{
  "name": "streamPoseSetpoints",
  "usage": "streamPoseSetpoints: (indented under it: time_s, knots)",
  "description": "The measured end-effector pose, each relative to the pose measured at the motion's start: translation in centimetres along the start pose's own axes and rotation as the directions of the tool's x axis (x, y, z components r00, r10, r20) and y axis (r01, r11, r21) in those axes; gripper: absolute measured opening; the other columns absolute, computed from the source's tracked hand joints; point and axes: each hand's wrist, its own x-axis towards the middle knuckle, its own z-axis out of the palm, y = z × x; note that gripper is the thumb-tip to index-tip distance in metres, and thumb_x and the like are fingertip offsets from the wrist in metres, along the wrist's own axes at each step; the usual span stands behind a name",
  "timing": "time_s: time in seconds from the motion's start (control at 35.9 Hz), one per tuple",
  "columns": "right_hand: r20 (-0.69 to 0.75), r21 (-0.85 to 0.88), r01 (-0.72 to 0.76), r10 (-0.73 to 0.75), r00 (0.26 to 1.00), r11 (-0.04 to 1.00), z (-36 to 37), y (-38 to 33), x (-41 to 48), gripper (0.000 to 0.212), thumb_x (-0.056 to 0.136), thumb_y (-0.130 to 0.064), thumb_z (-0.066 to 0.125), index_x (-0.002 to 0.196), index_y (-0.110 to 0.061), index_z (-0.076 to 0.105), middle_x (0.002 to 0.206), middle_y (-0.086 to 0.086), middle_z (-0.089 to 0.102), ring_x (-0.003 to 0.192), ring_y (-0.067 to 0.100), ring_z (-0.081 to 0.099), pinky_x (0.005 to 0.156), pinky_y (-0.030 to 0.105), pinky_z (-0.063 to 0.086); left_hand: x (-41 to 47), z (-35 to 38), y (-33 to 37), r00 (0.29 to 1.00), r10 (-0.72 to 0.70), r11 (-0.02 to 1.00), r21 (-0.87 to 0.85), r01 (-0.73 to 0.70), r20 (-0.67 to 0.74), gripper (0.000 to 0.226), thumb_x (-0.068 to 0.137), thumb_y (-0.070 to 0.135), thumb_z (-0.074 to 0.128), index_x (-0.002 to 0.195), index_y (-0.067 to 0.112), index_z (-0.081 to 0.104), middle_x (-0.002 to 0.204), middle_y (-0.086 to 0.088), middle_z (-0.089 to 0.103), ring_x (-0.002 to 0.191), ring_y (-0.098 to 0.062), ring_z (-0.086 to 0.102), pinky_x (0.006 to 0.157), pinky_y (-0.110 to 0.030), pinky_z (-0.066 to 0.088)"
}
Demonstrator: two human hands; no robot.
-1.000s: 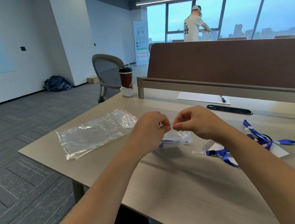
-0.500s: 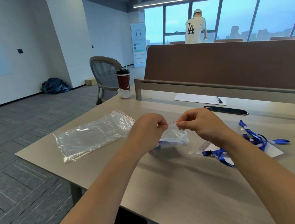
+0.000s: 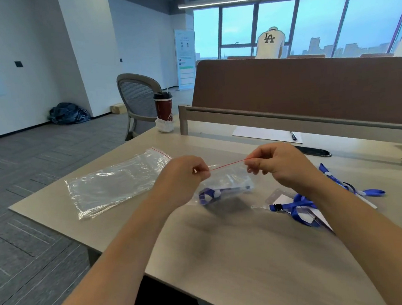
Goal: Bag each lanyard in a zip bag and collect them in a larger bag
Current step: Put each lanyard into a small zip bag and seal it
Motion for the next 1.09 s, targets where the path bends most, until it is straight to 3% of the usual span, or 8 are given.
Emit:
streamPoseSetpoints:
  time_s: [0.14,0.25,0.42,0.47,0.61,0.75,0.86,1.09]
  knots:
    - [-0.013,0.046,-0.005,0.006,1.0,0.999,0.6,0.1,-0.2,0.011,0.093,-0.017,0.065,0.099,-0.018,0.074,0.079,-0.004,0.076,0.07,0.01,0.069,0.068,0.025,0.055,-0.1,-0.2,0.2,0.999,0.017,1.0,0.012,-0.017,-0.027,0.013,0.096,0.015,0.06,0.085,0.022,0.063,0.088,0.007,0.06,0.084,-0.012,0.054,0.073,-0.021,0.04]
    - [-0.061,0.061,-0.004,0.008,0.998,0.998,1.3,0.0,-0.1,0.012,0.096,-0.017,0.061,0.103,-0.017,0.071,0.078,-0.004,0.076,0.07,0.012,0.07,0.066,0.023,0.056,0.4,-0.4,0.2,0.996,0.055,0.997,0.056,-0.051,-0.068,0.011,0.097,0.015,0.058,0.095,0.018,0.069,0.092,0.007,0.06,0.087,-0.012,0.055,0.08,-0.024,0.048]
    - [-0.109,0.036,-0.026,0.03,0.994,0.999,1.0,-0.5,0.3,0.013,0.097,-0.015,0.058,0.09,-0.013,0.068,0.077,-0.004,0.076,0.069,0.011,0.07,0.063,0.024,0.052,0.4,-1.3,-0.5,0.998,-0.045,0.998,-0.045,0.043,-0.048,0.018,0.096,0.029,0.063,0.114,0.024,0.063,0.1,0.008,0.064,0.093,-0.013,0.06,0.083,-0.023,0.045]
    - [-0.15,0.015,-0.026,0.028,0.988,1.0,0.9,-0.7,0.5,0.013,0.098,-0.016,0.057,0.09,-0.014,0.067,0.081,-0.003,0.075,0.072,0.012,0.069,0.062,0.023,0.049,0.5,-1.6,-1.4,0.993,-0.095,0.995,-0.048,0.092,-0.07,0.023,0.094,0.031,0.066,0.116,0.025,0.062,0.096,0.009,0.062,0.09,-0.011,0.059,0.081,-0.023,0.044]
    - [-0.231,-0.067,-0.044,0.028,0.972,0.997,1.0,-0.8,0.9,0.012,0.098,-0.021,0.058,0.097,-0.014,0.068,0.09,-0.001,0.07,0.081,0.015,0.063,0.063,0.02,0.047,0.5,-2.3,-3.0,0.98,-0.146,0.987,-0.083,0.136,-0.137,0.009,0.093,0.03,0.067,0.094,0.021,0.066,0.079,0.01,0.057,0.073,-0.008,0.053,0.06,-0.019,0.037]
    - [-0.306,-0.144,-0.042,-0.005,0.952,0.989,1.7,-0.9,1.1,0.011,0.097,-0.023,0.06,0.098,-0.014,0.067,0.093,0.001,0.066,0.08,0.012,0.056,0.063,0.018,0.042,0.7,-1.9,-3.8,0.964,-0.234,0.94,-0.283,0.191,-0.125,0.013,0.094,0.029,0.066,0.086,0.018,0.066,0.081,-0.001,0.066,0.07,-0.013,0.056,0.057,-0.024,0.04]
    - [-0.337,-0.066,-0.04,0.016,0.941,0.997,2.1,-1.3,1.4,0.01,0.098,-0.02,0.057,0.096,-0.014,0.066,0.09,0.003,0.071,0.071,0.016,0.06,0.062,0.021,0.045,1.5,-1.7,-3.8,0.948,-0.291,0.899,-0.376,0.225,-0.128,0.007,0.097,0.027,0.061,0.092,0.023,0.059,0.086,0.008,0.072,0.071,-0.011,0.064,0.058,-0.022,0.045]
    - [-0.416,0.141,-0.006,0.065,0.907,0.99,-0.1,-2.9,1.4,0.007,0.096,-0.019,0.06,0.097,-0.014,0.065,0.091,0.004,0.071,0.082,0.02,0.069,0.071,0.03,0.058,3.3,-2.7,-0.7,0.928,-0.245,0.799,-0.6,0.03,-0.28,0.004,0.095,0.019,0.063,0.099,0.018,0.064,0.089,-0.001,0.071,0.078,-0.015,0.066,0.074,-0.025,0.058]
